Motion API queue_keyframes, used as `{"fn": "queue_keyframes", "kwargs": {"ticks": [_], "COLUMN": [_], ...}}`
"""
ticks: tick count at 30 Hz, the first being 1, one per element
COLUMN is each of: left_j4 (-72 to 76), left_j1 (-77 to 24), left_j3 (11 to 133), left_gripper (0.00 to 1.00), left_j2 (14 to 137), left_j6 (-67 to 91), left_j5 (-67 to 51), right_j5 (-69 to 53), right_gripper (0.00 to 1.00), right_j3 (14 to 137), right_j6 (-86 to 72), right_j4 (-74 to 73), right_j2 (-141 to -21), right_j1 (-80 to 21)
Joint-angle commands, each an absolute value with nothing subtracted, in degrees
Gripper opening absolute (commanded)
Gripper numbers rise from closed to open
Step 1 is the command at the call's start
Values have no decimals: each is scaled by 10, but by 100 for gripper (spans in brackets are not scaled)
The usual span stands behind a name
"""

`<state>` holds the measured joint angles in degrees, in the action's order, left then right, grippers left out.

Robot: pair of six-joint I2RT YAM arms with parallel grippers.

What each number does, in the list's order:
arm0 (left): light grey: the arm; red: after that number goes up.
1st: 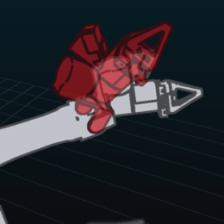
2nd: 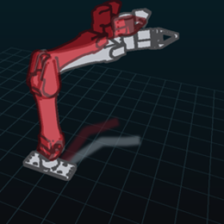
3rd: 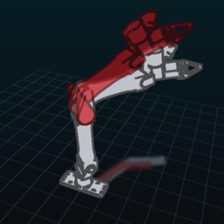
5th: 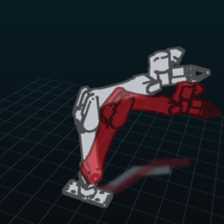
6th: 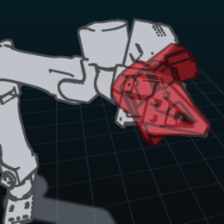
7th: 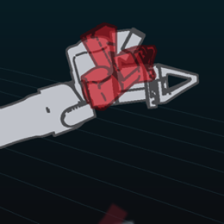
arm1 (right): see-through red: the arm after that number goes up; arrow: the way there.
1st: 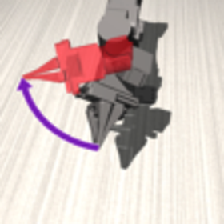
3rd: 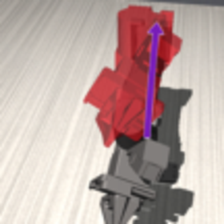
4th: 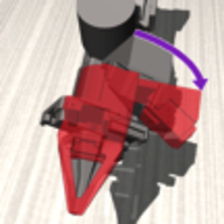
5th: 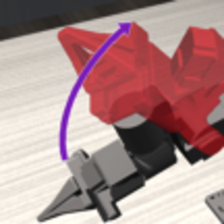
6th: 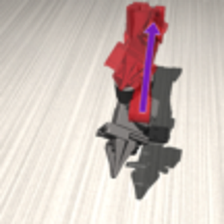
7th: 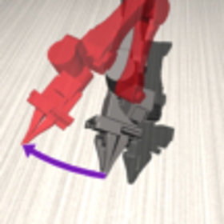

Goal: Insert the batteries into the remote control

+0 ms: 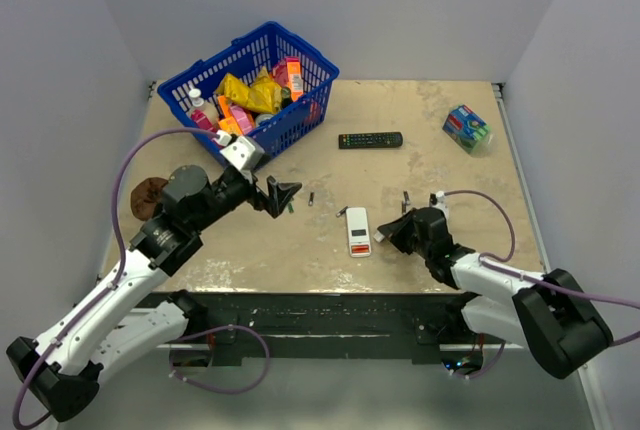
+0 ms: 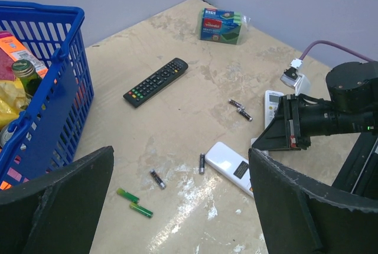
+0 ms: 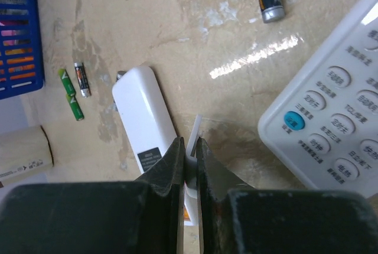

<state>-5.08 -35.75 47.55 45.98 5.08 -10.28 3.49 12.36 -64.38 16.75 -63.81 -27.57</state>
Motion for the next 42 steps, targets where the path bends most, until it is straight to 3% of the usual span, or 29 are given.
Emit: {"fn": "queue_keyframes", "kwargs": {"ticks": [1, 9, 12, 22, 28, 33, 36, 42], "left_j4": [-47, -45, -46, -40, -52, -104, -112, -108], "left_j1": [-355, -355, -356, -355, -356, -356, -355, -355], "left_j3": [473, 467, 467, 462, 468, 495, 498, 476], "left_gripper": [100, 100, 100, 100, 100, 100, 100, 100], "left_j2": [449, 443, 442, 439, 449, 495, 515, 536], "left_j6": [67, 74, 74, 74, 99, 165, 206, 277], "left_j5": [-101, -105, -107, -108, -76, -41, -42, -37], "right_j5": [54, 38, 43, 56, 61, 89, 77, 149], "right_gripper": [0, 9, 18, 65, 80, 86, 94, 98], "right_j3": [103, 100, 97, 129, 205, 304, 367, 527], "right_j6": [-669, -673, -679, -665, -605, -512, -450, -417], "right_j4": [225, 124, 74, -103, -221, -288, -283, -340], "right_j2": [-641, -636, -604, -539, -535, -530, -584, -751], "right_j1": [-272, -272, -272, -272, -273, -276, -296, -415]}}
